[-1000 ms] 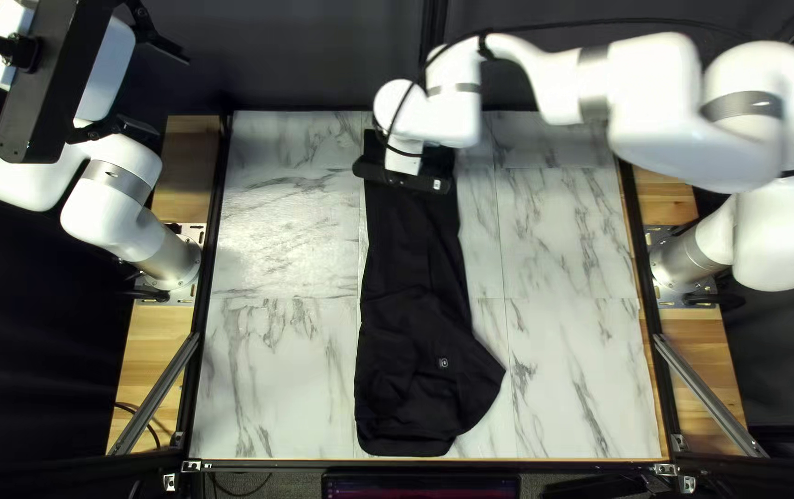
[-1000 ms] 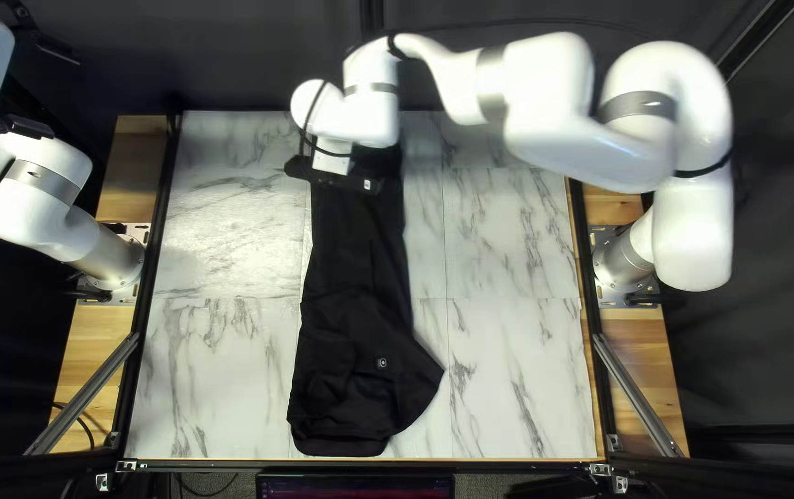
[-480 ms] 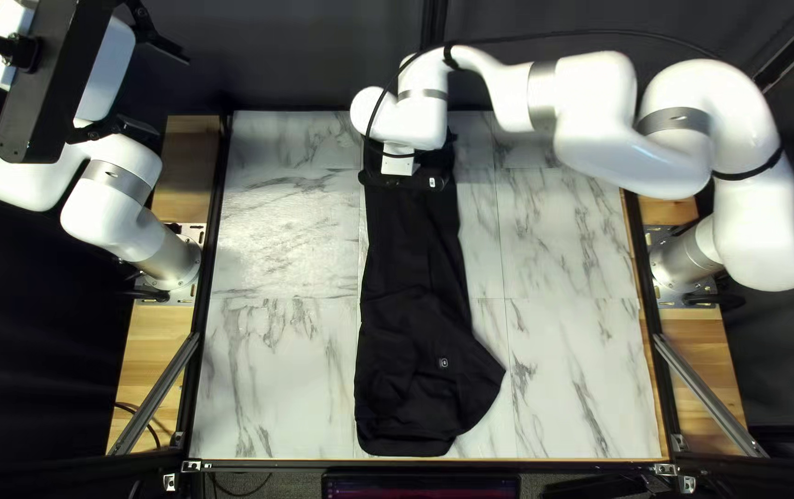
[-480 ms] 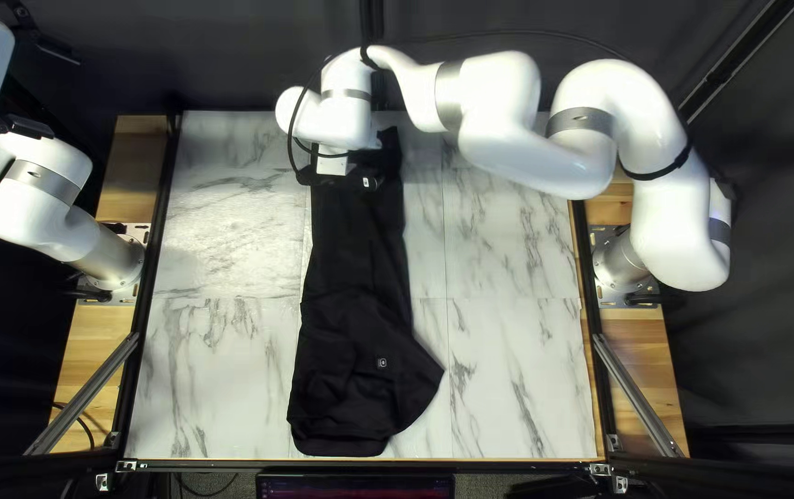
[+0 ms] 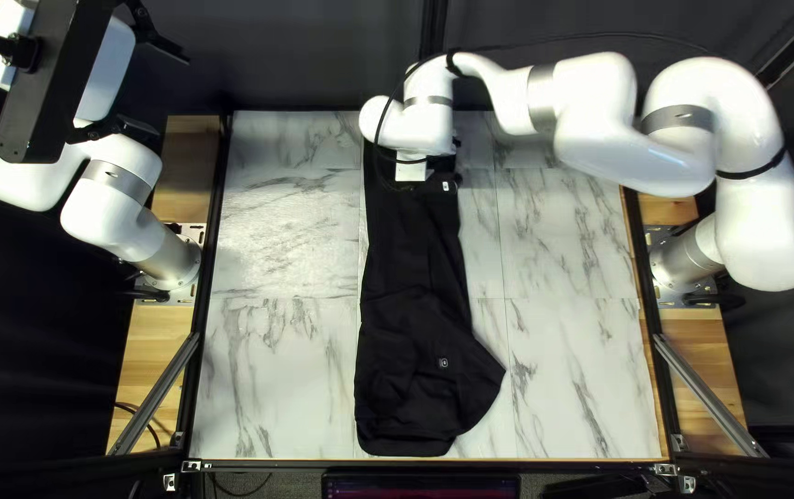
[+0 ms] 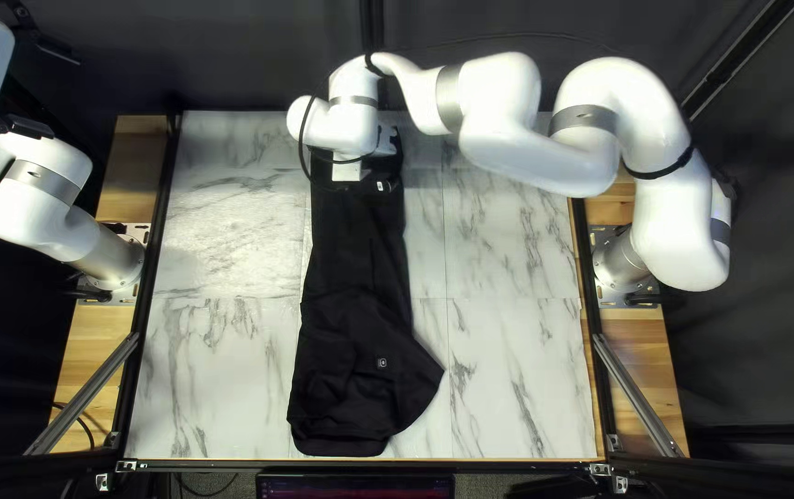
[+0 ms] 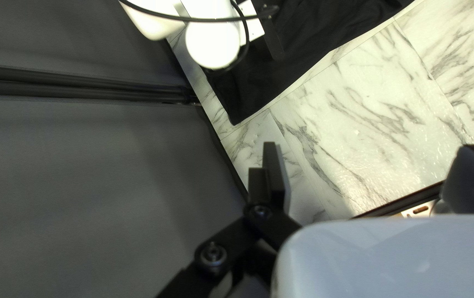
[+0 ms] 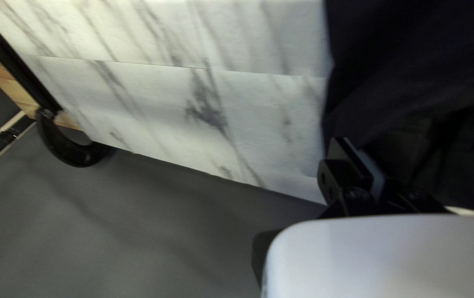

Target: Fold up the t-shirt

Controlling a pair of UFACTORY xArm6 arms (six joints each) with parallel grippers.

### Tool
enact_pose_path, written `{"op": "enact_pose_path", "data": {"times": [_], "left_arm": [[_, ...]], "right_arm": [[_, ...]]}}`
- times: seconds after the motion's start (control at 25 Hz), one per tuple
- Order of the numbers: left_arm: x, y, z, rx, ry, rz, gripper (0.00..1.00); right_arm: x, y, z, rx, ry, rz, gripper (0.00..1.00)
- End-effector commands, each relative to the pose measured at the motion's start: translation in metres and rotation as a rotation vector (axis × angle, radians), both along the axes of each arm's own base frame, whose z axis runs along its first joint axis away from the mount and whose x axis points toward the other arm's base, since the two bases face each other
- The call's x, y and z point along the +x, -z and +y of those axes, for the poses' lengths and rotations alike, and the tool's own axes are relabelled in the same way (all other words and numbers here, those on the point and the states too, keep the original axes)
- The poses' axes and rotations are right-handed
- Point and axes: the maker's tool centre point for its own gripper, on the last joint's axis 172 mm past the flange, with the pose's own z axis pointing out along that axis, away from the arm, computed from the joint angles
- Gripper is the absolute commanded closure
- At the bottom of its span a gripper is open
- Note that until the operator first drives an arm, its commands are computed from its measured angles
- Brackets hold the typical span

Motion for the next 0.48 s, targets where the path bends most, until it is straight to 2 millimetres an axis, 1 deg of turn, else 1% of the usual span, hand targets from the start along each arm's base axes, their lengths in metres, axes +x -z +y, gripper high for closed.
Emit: {"op": "enact_pose_path", "data": {"times": [0.04, 0.08, 0.12, 0.24, 0.28, 0.36, 0.44, 0.48], "left_arm": [[0.000, 0.000, 0.000, 0.000, 0.000, 0.000, 0.00], [0.000, 0.000, 0.000, 0.000, 0.000, 0.000, 0.00], [0.000, 0.000, 0.000, 0.000, 0.000, 0.000, 0.00], [0.000, 0.000, 0.000, 0.000, 0.000, 0.000, 0.00], [0.000, 0.000, 0.000, 0.000, 0.000, 0.000, 0.00], [0.000, 0.000, 0.000, 0.000, 0.000, 0.000, 0.00], [0.000, 0.000, 0.000, 0.000, 0.000, 0.000, 0.00], [0.000, 0.000, 0.000, 0.000, 0.000, 0.000, 0.00]], "right_arm": [[-0.026, 0.011, 0.012, -0.015, 0.049, -0.028, 0.39], [-0.030, 0.012, 0.014, -0.013, 0.058, -0.025, 0.04], [-0.031, 0.011, 0.015, -0.015, 0.065, -0.025, 0.00], [-0.029, -0.006, 0.015, -0.038, 0.097, -0.034, 0.00], [-0.026, -0.016, 0.013, -0.052, 0.109, -0.040, 0.00], [-0.021, -0.026, 0.010, -0.068, 0.120, -0.048, 0.00], [-0.015, -0.031, 0.006, -0.078, 0.124, -0.052, 0.00], [-0.008, -0.034, 0.002, -0.084, 0.124, -0.054, 0.00]]}}
